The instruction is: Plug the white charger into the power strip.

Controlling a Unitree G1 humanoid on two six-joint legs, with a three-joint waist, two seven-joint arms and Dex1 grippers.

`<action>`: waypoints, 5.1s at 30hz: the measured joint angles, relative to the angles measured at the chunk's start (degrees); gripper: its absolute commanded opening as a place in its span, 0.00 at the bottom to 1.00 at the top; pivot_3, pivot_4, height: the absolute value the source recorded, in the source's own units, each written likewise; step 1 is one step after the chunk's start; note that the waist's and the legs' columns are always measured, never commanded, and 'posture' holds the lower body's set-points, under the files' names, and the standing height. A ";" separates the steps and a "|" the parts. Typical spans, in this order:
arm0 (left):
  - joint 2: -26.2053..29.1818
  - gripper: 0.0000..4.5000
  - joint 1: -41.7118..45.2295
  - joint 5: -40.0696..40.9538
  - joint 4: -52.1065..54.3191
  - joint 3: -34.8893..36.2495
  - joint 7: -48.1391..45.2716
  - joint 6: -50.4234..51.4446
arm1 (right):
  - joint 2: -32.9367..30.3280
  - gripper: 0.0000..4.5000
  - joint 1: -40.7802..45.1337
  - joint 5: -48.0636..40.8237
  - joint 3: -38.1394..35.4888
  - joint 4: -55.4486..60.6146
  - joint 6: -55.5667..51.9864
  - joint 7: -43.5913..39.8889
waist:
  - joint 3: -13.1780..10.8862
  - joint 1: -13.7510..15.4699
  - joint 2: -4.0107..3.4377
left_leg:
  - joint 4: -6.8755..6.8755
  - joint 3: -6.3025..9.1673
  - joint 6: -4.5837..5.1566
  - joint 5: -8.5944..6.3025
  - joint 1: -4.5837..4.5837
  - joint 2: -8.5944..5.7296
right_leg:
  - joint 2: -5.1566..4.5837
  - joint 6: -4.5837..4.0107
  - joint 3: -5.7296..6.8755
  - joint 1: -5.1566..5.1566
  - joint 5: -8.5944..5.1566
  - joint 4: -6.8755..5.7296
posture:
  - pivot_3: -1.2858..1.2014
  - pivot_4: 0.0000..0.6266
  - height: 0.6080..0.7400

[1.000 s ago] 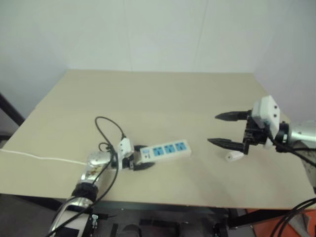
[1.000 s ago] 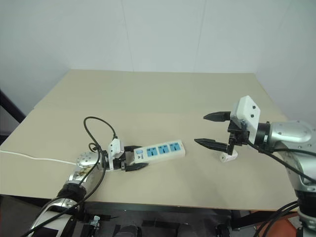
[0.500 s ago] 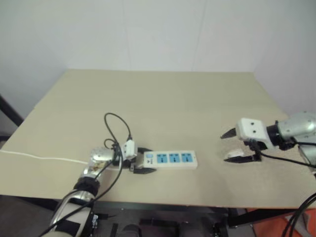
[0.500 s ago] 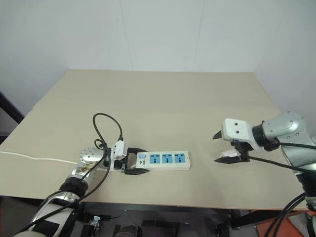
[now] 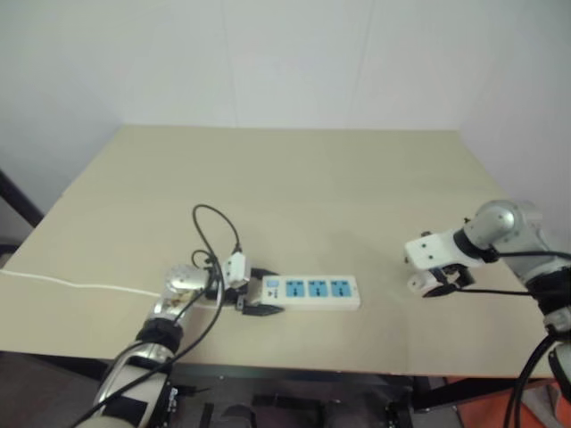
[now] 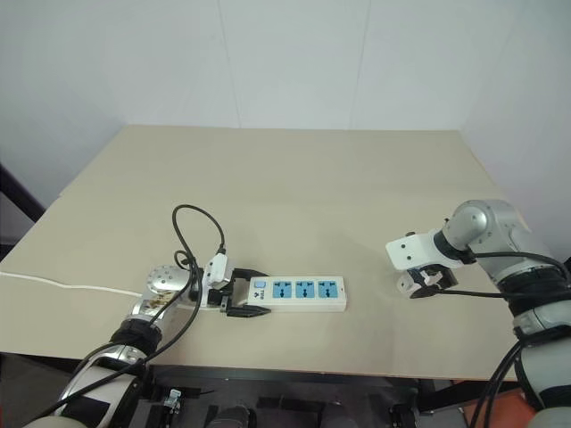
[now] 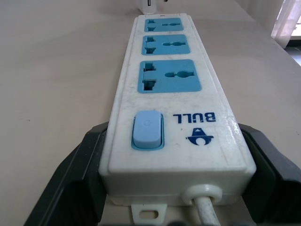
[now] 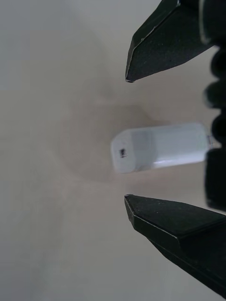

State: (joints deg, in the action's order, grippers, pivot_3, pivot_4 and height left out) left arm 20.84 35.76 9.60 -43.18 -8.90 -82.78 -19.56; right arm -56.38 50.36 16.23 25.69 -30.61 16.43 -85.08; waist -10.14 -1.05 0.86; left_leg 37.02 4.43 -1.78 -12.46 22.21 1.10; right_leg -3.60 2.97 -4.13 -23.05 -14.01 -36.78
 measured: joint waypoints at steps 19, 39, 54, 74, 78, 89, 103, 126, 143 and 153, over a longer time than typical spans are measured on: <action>0.41 0.74 -1.33 0.00 2.16 0.05 1.10 1.06 | 3.87 0.25 0.19 3.69 1.13 -3.53 2.77 -0.77 | 0.01 -0.24 -0.01 | 0.00 0.01 0.00 0.00 -0.10 0.00 | 0.00 -0.13 -0.01 0.07 0.07 -0.06 | 0.52 0.24 1.00; -0.33 0.74 -0.43 -0.44 1.21 -0.80 0.72 1.96 | 38.26 0.25 -19.93 -39.12 -24.73 29.35 -33.71 22.58 | 0.28 0.18 0.23 | 0.05 0.19 0.04 -0.01 -0.23 -0.09 | -0.05 0.09 0.10 0.27 -0.08 -0.25 | 0.52 0.24 1.00; -0.43 0.74 -0.02 -0.44 0.17 -0.89 -0.67 0.59 | 40.16 0.25 -22.40 -37.71 -18.77 22.45 -26.31 19.66 | 0.29 0.11 0.22 | 0.04 0.19 0.04 -0.01 -0.22 -0.09 | -0.05 0.14 0.09 0.27 -0.11 -0.21 | 0.52 0.24 1.00; -0.66 0.74 -0.11 -0.56 -0.53 -1.01 -0.36 0.66 | 39.77 0.25 -21.43 -35.14 -16.79 12.67 -15.36 18.64 | 0.44 0.01 0.21 | -0.04 0.18 0.04 -0.02 -0.72 -0.07 | -0.03 0.32 0.10 0.79 -0.24 -0.04 | 0.52 0.24 1.00; -1.02 0.74 -0.13 -0.58 -0.37 -1.55 -0.51 0.51 | 37.94 0.25 -22.00 -34.85 -15.54 12.93 -14.42 17.04 | 0.50 0.27 0.20 | -0.04 0.18 0.04 -0.02 -0.71 -0.07 | -0.03 0.34 0.10 0.81 -0.25 0.01 | 0.52 0.24 1.00; -1.15 0.74 -0.14 -0.56 -0.29 -2.42 -0.33 0.48 | 34.53 0.25 -21.40 -35.03 -14.42 11.87 -14.36 14.29 | 0.71 0.32 0.23 | -0.04 0.18 0.04 -0.02 -0.73 -0.07 | -0.04 0.35 0.10 0.85 -0.26 0.03 | 0.52 0.24 1.00; -0.85 0.74 -0.58 -0.53 -0.28 -2.43 0.60 0.68 | 32.43 0.25 -17.80 -34.94 -10.56 7.00 -12.87 12.60 | 1.07 0.14 0.33 | -0.08 0.18 0.04 -0.02 -0.93 -0.05 | -0.03 0.33 0.09 1.01 -0.28 0.06 | 0.52 0.24 1.00; 4.43 0.99 -2.25 3.86 9.98 0.42 -1.59 11.60 | 30.26 1.00 -19.70 -28.62 -9.93 13.44 -16.62 15.67 | 0.94 -1.10 0.67 | -0.16 0.18 0.03 -0.02 -0.78 0.05 | 0.05 0.29 0.09 0.80 -0.31 0.06 | 0.52 0.24 1.00; 30.85 0.99 -15.83 21.09 40.86 18.25 -3.66 38.20 | 4.71 1.00 -28.42 -44.27 -35.83 35.45 -35.79 14.19 | -0.87 -1.47 0.35 | -0.20 0.11 0.04 -0.03 0.30 0.11 | 0.04 0.20 0.07 -0.33 -0.32 0.02 | 0.52 0.24 1.00; 31.61 0.99 -19.68 23.86 46.07 21.46 0.58 41.97 | 1.69 1.00 -32.31 -44.50 -37.58 35.06 -35.79 11.82 | -0.89 -1.51 0.36 | -0.20 0.03 0.03 -0.02 0.28 0.20 | 0.10 0.18 0.05 -0.34 -0.33 0.02 | 0.52 0.24 1.00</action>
State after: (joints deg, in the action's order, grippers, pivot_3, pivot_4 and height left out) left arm 52.45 16.08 33.46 2.89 12.56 -82.20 22.42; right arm -54.69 18.05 -28.27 -11.88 4.45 -19.35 -73.26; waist -11.04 -2.56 1.22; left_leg 36.81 4.46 -1.75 -12.49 22.49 1.30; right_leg -3.50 3.15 -4.08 -23.39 -14.34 -36.76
